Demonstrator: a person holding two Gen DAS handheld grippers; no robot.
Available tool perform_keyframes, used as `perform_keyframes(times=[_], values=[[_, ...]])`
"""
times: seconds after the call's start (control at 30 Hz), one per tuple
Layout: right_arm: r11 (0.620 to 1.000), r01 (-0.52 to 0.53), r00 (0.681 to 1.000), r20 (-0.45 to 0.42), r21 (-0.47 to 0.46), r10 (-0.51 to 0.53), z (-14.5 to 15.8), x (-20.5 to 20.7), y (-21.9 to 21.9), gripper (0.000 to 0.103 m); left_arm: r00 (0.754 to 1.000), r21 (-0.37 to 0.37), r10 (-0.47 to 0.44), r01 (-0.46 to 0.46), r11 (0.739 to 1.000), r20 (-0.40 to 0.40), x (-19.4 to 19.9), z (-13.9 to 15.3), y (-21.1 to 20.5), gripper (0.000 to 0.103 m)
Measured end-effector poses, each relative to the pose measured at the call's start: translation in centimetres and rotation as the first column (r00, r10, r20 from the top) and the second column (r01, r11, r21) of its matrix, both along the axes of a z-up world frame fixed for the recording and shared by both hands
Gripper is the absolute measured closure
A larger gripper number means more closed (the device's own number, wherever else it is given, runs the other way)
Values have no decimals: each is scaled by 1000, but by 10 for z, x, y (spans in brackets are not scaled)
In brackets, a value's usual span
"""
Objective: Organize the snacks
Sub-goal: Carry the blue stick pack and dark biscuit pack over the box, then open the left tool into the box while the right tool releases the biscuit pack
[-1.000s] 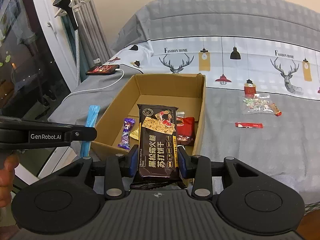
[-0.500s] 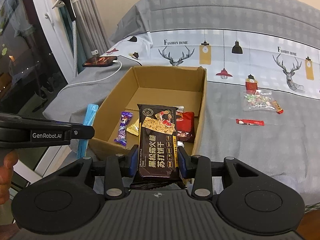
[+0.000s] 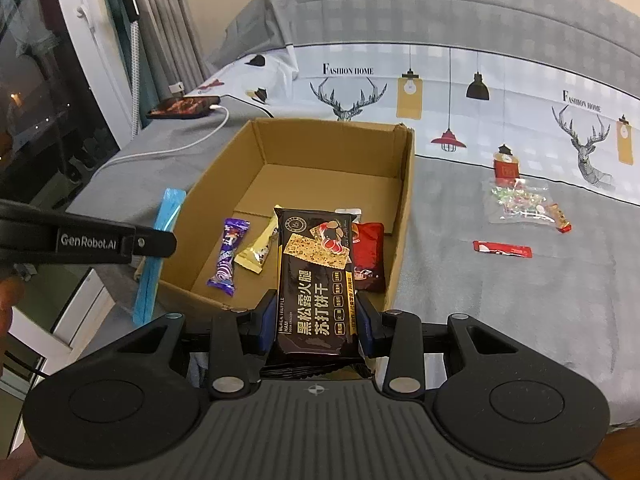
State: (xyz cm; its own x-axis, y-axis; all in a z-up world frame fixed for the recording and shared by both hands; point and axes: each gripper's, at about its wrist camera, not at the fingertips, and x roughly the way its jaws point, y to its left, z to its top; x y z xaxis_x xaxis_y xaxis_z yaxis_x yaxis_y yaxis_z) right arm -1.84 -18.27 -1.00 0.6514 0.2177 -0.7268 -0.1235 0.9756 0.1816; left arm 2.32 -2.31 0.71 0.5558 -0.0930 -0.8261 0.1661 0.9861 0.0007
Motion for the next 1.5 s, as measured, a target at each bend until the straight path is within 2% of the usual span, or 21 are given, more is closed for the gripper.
perform_keyframes(times=[0.83, 1.5], values=[[1000, 15, 995, -103, 2, -15, -52, 111, 3, 61, 993, 75, 45, -36, 996, -112, 116, -63, -1, 87], [1000, 3, 989, -150, -22, -6, -90, 167, 10, 61, 980, 137, 69, -44, 990, -185, 171, -113, -3, 86]])
